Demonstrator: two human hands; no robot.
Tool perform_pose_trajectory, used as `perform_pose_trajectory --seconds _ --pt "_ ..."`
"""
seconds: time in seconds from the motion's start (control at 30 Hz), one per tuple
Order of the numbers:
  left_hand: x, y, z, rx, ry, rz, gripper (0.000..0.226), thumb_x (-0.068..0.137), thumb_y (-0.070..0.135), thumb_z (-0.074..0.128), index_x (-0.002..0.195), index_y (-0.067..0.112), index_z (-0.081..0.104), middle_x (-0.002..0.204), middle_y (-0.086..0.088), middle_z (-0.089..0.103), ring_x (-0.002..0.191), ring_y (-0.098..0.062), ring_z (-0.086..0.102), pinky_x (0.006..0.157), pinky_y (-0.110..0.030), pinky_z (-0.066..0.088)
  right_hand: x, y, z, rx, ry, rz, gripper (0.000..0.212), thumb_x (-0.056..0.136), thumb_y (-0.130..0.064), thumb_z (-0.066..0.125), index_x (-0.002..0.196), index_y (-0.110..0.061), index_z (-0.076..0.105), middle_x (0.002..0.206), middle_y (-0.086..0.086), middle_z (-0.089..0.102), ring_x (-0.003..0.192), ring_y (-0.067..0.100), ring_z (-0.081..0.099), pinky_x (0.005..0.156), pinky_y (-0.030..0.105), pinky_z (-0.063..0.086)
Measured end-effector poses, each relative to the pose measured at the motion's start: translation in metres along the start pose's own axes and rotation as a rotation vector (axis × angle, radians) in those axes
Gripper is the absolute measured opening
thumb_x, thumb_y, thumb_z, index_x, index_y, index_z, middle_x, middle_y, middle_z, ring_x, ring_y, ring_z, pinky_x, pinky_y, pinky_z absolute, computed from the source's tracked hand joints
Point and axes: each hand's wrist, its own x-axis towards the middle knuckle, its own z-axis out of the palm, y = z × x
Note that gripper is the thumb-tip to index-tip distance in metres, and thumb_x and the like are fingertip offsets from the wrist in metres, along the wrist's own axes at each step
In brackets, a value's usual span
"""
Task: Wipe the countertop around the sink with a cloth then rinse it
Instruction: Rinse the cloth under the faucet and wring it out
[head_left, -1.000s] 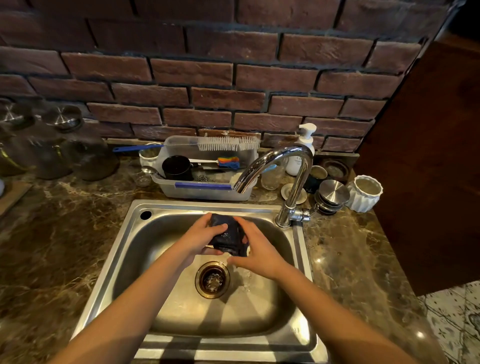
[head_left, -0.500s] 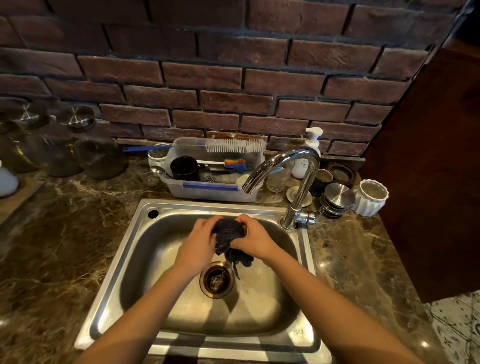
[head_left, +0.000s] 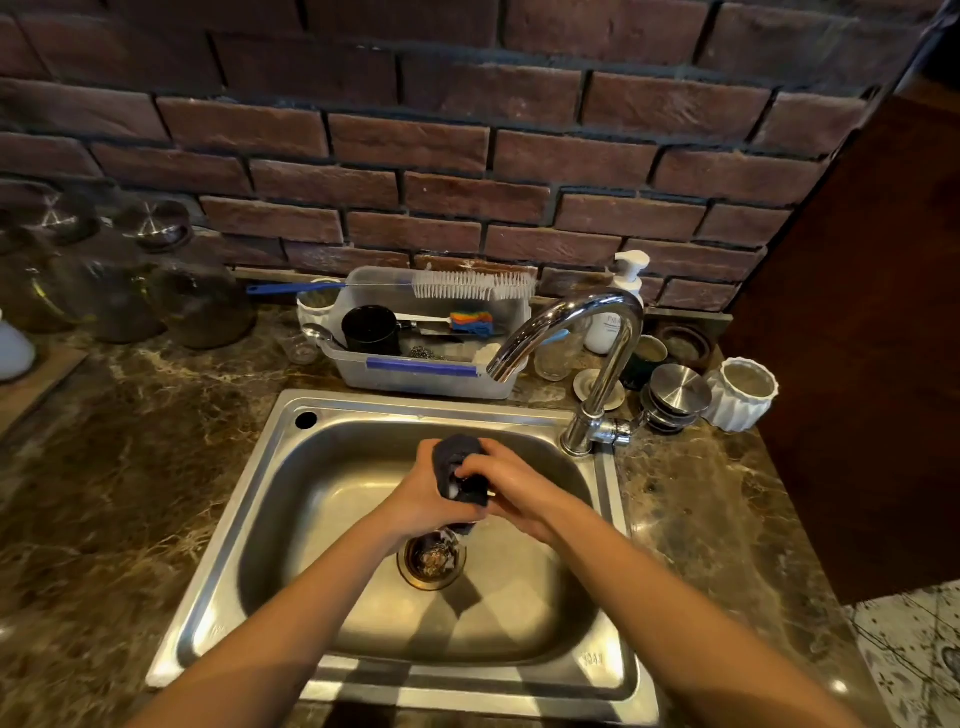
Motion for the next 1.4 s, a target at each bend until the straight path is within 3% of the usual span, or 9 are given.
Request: perform_pose_trajectory --seconds 0.1,0.2,0.33,0.63,0.7,0.9,1.1,1.23,1.4 --pt "0.008 0.0 -0.009 0.06 -0.003 -0.077 0.073 0.069 0.002 0.077 0.127 0.021 0.035 0.116 -0.005 0.054 0.098 -0.015 0.058 0.072 -0.025 0.053 -0.008 -0.003 -0.017 -0.318 -0.126 -0.052 0.063 0.087 -0.016 0.064 0.143 -0.015 0.036 0.141 0.008 0.047 0.125 0.02 0.047 0.097 0.028 0.044" --pt "0.014 0.01 -0.014 0.165 -0.049 -0.157 0.063 0.069 0.006 0.076 0.121 0.02 0.044 0.108 -0.003 0.056 0.091 -0.016 0.059 0.064 -0.025 0.052 -0.01 0.002 -0.03 -1.034 -0.023 -0.421 0.106 0.077 -0.022 0.076 0.153 -0.023 0.003 0.161 0.003 0.006 0.146 0.02 0.012 0.113 0.03 0.022" --pt "0.018 0.028 -0.012 0.277 -0.239 -0.18 0.021 0.078 0.006 0.069 0.091 0.017 0.056 0.08 -0.002 0.058 0.067 -0.009 0.056 0.048 -0.015 0.04 -0.002 0.012 -0.027 -1.522 0.035 -0.738 0.114 0.073 -0.023 0.08 0.152 -0.029 -0.002 0.161 0.001 -0.002 0.145 0.026 0.016 0.11 0.041 0.036" --pt "0.021 0.033 0.001 0.374 -0.223 -0.216 0.012 0.077 0.013 0.067 0.08 0.016 0.056 0.067 0.0 0.053 0.055 -0.007 0.048 0.045 -0.017 0.038 0.01 -0.004 -0.014 -1.482 0.08 -0.59 0.076 0.079 -0.019 0.074 0.14 -0.02 0.029 0.137 0.011 0.041 0.113 0.031 0.056 0.084 0.04 0.05" --pt "0.024 0.031 0.004 0.423 -0.176 -0.185 0.013 0.078 0.014 0.068 0.085 0.017 0.057 0.076 -0.001 0.057 0.069 -0.012 0.057 0.059 -0.021 0.048 0.013 -0.008 -0.01 -1.521 0.092 -0.508 0.07 0.078 -0.017 0.074 0.136 -0.016 0.034 0.132 0.013 0.046 0.11 0.032 0.057 0.083 0.04 0.049" --pt "0.03 0.023 0.011 1.005 -0.047 -0.138 0.034 0.089 0.046 0.057 0.108 0.018 0.059 0.096 0.001 0.062 0.088 -0.015 0.061 0.072 -0.027 0.046 0.021 -0.008 -0.005 -1.443 0.126 -0.272 0.057 0.083 -0.021 0.071 0.132 -0.015 0.043 0.12 0.012 0.059 0.105 0.029 0.06 0.083 0.038 0.05" --pt "0.028 0.017 0.01 1.281 -0.036 -0.026 0.023 0.093 0.037 0.052 0.104 0.02 0.064 0.084 0.003 0.059 0.076 -0.014 0.055 0.067 -0.028 0.044 0.026 0.006 0.002 -1.302 0.133 -0.079 0.027 0.085 -0.022 0.066 0.112 -0.016 0.063 0.094 0.003 0.064 0.09 0.024 0.064 0.079 0.038 0.055" --pt "0.027 0.013 0.008 1.379 -0.048 0.048 0.022 0.095 0.033 0.05 0.106 0.019 0.064 0.084 0.002 0.056 0.076 -0.015 0.052 0.07 -0.029 0.045 0.03 0.012 0.002 -1.267 0.033 -0.019 0.024 0.088 -0.02 0.063 0.111 -0.011 0.064 0.102 0.009 0.063 0.092 0.023 0.061 0.081 0.034 0.052" --pt "0.025 0.012 0.008 1.348 -0.076 0.093 0.025 0.091 0.037 0.057 0.107 0.019 0.064 0.083 0.002 0.057 0.075 -0.014 0.056 0.068 -0.026 0.047 0.026 0.021 -0.005 -1.034 -0.034 0.029 0.009 0.082 -0.008 0.065 0.076 -0.008 0.059 0.065 0.005 0.05 0.056 0.017 0.05 0.044 0.021 0.038"
